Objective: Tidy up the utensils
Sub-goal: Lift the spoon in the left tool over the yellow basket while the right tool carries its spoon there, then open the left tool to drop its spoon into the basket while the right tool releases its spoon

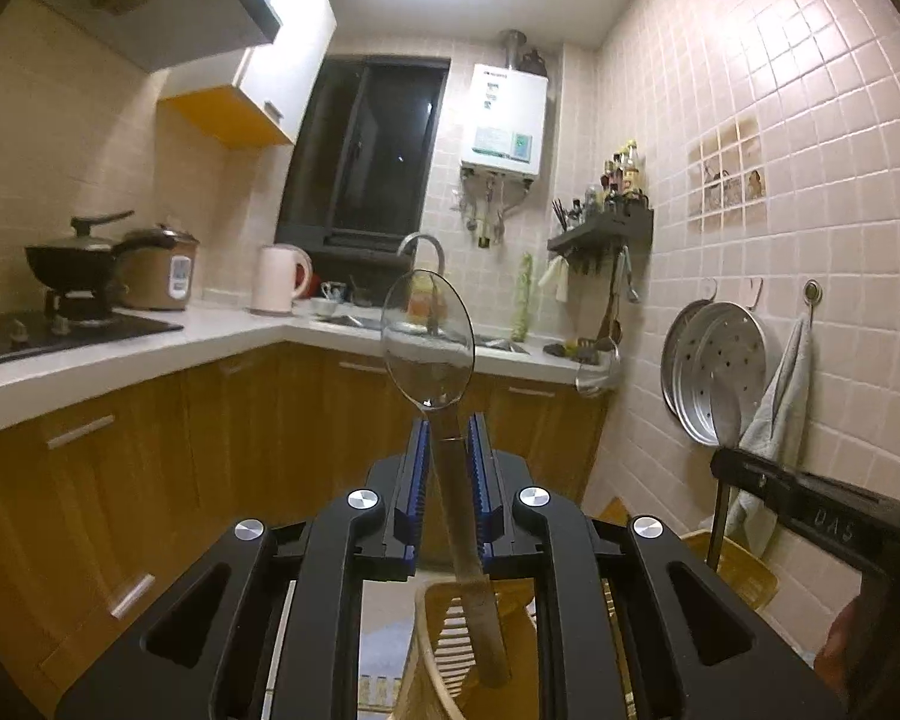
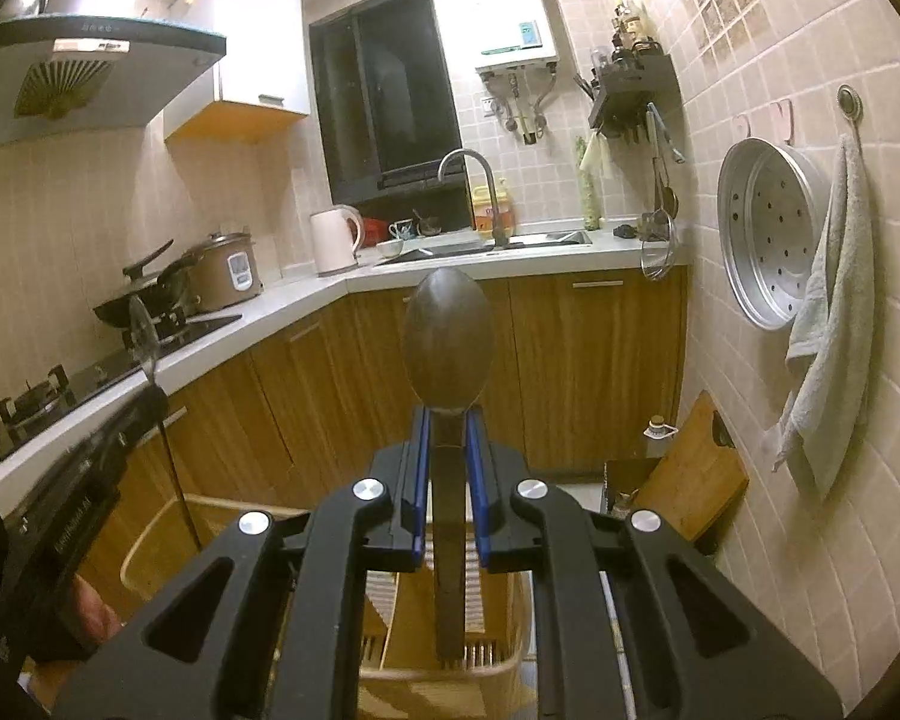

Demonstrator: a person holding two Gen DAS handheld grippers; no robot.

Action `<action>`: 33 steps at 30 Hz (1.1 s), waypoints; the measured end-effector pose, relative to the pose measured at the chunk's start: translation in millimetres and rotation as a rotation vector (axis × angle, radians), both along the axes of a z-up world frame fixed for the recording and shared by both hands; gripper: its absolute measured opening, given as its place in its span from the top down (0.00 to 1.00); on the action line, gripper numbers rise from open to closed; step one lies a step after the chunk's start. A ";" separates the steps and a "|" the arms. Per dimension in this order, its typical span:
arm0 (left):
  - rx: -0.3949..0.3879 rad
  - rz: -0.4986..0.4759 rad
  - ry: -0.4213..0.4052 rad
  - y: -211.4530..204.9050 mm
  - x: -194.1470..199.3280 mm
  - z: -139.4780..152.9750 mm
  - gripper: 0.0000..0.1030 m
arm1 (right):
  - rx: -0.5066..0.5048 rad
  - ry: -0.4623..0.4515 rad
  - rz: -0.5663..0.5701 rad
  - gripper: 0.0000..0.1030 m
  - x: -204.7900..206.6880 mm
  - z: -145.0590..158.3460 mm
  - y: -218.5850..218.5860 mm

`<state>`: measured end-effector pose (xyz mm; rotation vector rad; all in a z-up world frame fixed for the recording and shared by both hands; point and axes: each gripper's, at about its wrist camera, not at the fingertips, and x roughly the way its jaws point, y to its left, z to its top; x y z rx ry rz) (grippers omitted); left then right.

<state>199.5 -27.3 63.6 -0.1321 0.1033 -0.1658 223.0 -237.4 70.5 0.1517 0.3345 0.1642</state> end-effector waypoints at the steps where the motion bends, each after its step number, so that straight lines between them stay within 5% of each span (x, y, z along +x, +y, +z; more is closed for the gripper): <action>1: 0.005 -0.009 0.009 0.2 -2.1 0.9 0.81 | -0.002 0.000 0.002 0.89 -2.8 -0.2 0.2; 5: -0.004 -0.032 0.043 6.3 -10.3 1.2 0.72 | -0.006 0.009 0.009 0.72 -16.0 -0.5 -2.2; 20: -0.123 -0.148 0.265 60.5 -74.4 51.7 0.69 | 0.026 0.083 0.030 0.72 -119.3 51.4 -30.4; 25: -0.082 -0.251 0.454 59.1 -94.2 42.5 0.69 | -0.008 0.256 0.055 0.72 -141.3 42.1 -27.9; 33: 0.037 -0.386 0.761 42.4 -131.4 -30.7 0.69 | -0.090 0.575 0.126 0.72 -156.4 -24.3 -13.5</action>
